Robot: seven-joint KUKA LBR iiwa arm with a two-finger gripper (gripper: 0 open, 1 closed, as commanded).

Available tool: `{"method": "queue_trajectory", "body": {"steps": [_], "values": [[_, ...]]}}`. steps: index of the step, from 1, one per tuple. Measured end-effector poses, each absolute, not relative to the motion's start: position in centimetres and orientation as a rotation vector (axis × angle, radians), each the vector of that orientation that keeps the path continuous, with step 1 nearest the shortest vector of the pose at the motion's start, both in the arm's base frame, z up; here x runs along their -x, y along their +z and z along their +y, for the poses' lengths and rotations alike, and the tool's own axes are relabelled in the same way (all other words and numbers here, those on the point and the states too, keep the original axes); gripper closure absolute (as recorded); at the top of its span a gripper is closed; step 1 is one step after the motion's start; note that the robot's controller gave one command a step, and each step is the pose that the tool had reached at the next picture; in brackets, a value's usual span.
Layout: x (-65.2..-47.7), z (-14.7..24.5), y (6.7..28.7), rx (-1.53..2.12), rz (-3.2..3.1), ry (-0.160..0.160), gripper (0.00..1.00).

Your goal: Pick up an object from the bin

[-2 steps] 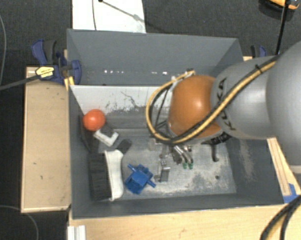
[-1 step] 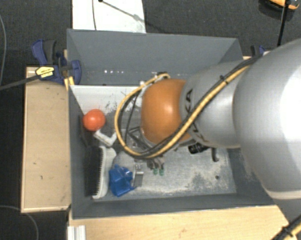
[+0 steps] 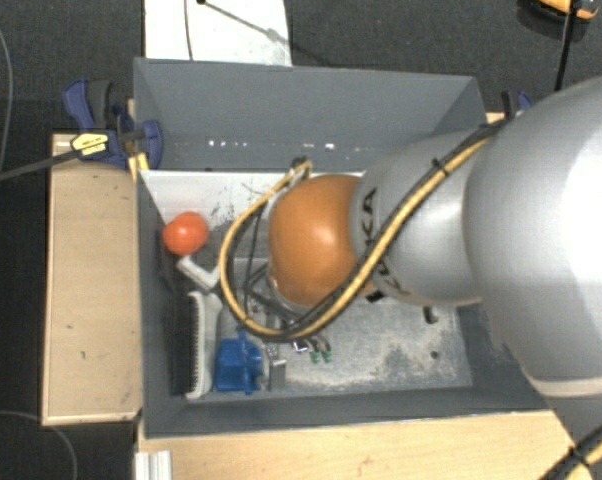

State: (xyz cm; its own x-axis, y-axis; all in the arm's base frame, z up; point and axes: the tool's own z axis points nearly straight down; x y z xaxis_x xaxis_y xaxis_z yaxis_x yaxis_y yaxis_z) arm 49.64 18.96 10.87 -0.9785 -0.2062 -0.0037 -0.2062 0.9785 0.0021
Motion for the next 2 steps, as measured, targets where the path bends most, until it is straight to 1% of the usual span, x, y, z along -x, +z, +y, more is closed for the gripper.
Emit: {"method": "queue_trajectory", "body": {"steps": [1, 2], "values": [[-48.39, 23.28, 7.61, 0.582, 3.084, -0.011, 0.00], [-48.55, 23.59, 7.46, 0.748, 3.038, -0.026, 1.00]]}}
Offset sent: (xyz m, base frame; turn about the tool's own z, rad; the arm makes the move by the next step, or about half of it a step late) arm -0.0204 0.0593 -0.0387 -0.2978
